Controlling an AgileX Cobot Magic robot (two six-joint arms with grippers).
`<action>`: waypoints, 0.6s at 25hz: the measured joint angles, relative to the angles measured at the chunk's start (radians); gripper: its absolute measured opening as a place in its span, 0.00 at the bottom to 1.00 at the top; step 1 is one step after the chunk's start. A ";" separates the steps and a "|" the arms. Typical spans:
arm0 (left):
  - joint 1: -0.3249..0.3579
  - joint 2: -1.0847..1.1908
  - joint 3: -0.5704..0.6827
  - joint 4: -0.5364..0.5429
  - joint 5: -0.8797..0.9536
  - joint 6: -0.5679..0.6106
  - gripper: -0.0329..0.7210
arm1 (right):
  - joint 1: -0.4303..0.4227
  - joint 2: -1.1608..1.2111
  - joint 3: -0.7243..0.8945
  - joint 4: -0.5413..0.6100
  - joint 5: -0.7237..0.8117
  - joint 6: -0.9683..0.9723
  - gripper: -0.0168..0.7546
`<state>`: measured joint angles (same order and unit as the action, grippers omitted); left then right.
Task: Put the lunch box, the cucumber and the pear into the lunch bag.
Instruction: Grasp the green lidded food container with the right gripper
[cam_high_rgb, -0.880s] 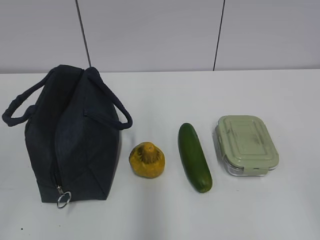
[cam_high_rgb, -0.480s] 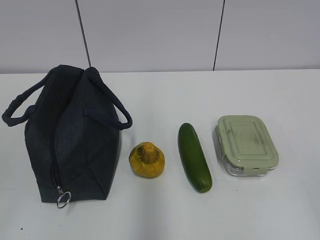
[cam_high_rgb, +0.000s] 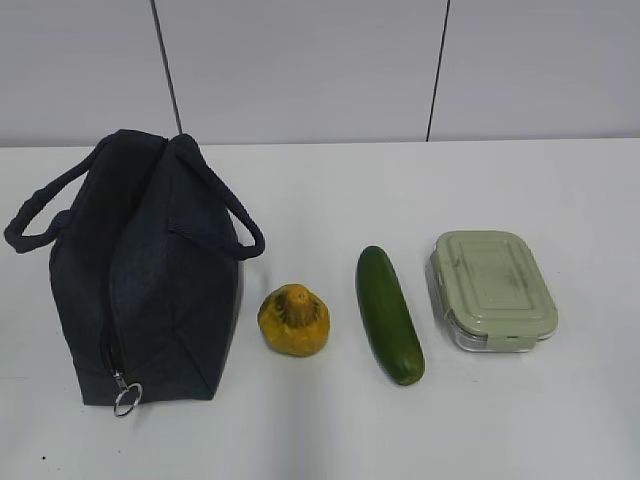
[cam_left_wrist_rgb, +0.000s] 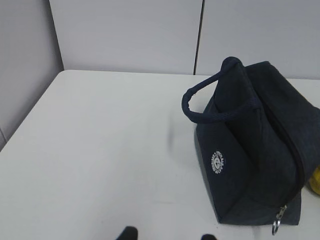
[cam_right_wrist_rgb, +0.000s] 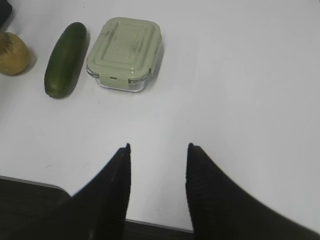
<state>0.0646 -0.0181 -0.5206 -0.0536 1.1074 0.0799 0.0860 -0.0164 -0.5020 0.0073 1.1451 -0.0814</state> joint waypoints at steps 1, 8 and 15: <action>0.000 0.000 0.000 0.000 0.000 0.000 0.37 | 0.000 0.008 -0.005 0.002 -0.012 0.002 0.41; 0.000 0.000 0.000 0.000 0.000 0.000 0.37 | -0.002 0.222 -0.083 0.002 -0.149 0.081 0.62; 0.000 0.000 0.000 0.000 0.000 0.000 0.37 | -0.002 0.593 -0.179 0.002 -0.277 0.143 0.73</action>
<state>0.0646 -0.0181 -0.5206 -0.0536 1.1074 0.0799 0.0843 0.5761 -0.6808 0.0091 0.8682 0.0618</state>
